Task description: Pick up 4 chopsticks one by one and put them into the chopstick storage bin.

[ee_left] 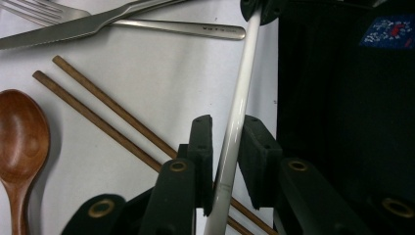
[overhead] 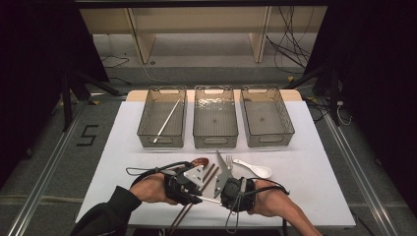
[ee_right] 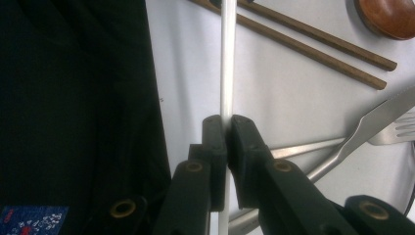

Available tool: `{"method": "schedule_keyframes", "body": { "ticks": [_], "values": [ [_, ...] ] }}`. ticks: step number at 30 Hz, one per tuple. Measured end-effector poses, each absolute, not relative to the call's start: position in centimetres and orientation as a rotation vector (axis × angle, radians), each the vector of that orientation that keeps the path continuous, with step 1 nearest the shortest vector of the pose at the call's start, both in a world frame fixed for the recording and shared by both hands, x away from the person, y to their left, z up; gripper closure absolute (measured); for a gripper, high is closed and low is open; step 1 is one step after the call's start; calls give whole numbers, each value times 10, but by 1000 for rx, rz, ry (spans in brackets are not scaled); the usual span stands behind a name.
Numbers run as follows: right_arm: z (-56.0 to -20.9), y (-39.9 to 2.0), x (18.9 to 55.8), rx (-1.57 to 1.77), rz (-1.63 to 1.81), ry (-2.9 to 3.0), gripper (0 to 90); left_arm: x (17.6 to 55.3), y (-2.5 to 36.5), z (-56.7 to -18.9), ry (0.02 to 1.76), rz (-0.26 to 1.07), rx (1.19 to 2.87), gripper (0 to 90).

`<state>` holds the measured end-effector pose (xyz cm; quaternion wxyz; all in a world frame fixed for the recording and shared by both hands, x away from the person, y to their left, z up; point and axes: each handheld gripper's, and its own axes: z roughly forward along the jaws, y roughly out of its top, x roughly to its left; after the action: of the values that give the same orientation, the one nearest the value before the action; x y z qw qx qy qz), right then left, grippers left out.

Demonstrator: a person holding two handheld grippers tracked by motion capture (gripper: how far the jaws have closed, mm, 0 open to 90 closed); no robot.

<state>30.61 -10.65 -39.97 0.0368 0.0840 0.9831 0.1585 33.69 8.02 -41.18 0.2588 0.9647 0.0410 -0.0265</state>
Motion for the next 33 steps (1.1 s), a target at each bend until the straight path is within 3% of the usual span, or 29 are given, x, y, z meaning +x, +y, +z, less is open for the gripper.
{"method": "schedule_keyframes", "body": {
  "ticks": [14, 21, 25, 33],
  "values": [
    [-401, -110, 306, 215, 496, 3032, 827, 332, 81, -411, 21, -107, 2594, 828],
    [-385, -128, 316, 441, 643, 2937, 536, 339, 94, -405, 124, -31, 2558, 829],
    [-373, -148, 327, 630, 734, 2830, 433, 346, 100, -404, 212, 23, 2557, 829],
    [-368, -176, 335, 852, 824, 2661, 353, 356, 113, -394, 405, 123, 2502, 829]
  ]
}}
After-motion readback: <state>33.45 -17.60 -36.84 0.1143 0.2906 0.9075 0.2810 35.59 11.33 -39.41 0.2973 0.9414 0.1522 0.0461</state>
